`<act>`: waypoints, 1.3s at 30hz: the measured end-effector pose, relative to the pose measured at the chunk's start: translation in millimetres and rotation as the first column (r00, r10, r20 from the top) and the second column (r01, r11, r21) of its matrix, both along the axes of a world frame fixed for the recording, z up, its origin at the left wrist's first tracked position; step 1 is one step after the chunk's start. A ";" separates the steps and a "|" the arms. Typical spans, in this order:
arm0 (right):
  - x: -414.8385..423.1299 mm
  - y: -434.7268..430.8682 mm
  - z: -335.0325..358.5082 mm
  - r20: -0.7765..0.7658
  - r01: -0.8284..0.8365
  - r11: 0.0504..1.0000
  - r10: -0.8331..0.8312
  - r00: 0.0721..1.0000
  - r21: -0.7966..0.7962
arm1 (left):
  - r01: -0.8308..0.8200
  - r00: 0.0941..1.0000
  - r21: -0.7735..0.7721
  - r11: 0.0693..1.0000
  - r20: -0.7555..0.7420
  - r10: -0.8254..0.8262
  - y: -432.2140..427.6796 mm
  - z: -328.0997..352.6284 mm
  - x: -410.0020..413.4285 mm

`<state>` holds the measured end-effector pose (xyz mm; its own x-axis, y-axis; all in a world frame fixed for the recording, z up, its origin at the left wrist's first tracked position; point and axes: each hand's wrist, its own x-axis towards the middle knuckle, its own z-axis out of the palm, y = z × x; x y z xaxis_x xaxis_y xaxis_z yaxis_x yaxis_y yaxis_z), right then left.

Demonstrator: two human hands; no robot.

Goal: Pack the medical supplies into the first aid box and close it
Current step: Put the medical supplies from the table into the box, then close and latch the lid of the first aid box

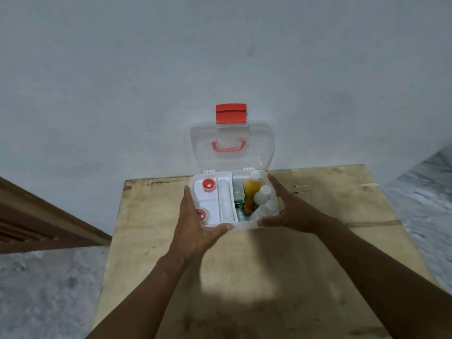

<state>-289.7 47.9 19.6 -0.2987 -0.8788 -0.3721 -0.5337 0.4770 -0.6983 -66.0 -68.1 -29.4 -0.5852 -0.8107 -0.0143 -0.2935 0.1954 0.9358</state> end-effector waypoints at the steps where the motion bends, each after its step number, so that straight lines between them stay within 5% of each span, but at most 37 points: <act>1: 1.9 -0.5 1.1 -0.022 0.017 1.000 -0.016 1.000 0.016 | -0.016 1.000 -0.006 1.000 -0.005 0.016 0.4 0.2 -0.8; 9: 19.2 0.1 21.2 -0.150 0.081 0.995 -0.071 0.986 0.062 | -0.014 0.997 0.006 1.000 -0.082 0.014 -1.5 -2.6 3.7; 14: 22.0 -19.7 53.4 -0.338 0.260 0.950 -0.305 0.890 -0.173 | -0.003 0.993 0.027 1.000 -0.118 0.006 -1.1 1.3 5.2; 17: 21.0 -49.3 75.8 -0.395 0.212 0.907 -0.356 0.847 -0.363 | -0.015 0.996 -0.007 1.000 -0.084 0.015 -0.2 4.4 4.5; 25: 26.4 -120.3 97.9 -0.435 0.218 0.839 -0.460 0.774 -0.499 | 0.013 0.997 -0.005 1.000 -0.078 -0.013 -1.6 3.7 2.6; 39: 28.1 -106.8 98.5 -0.498 0.173 0.874 -0.410 0.764 -0.453 | 0.030 0.999 0.013 0.999 -0.027 -0.029 -4.0 4.1 0.1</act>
<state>-261.6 -58.9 118.1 -0.6117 -0.7427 0.2723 -0.7590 0.4541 -0.4666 -65.9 -72.1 -25.3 -0.6091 -0.7930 -0.0096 -0.2630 0.1906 0.9458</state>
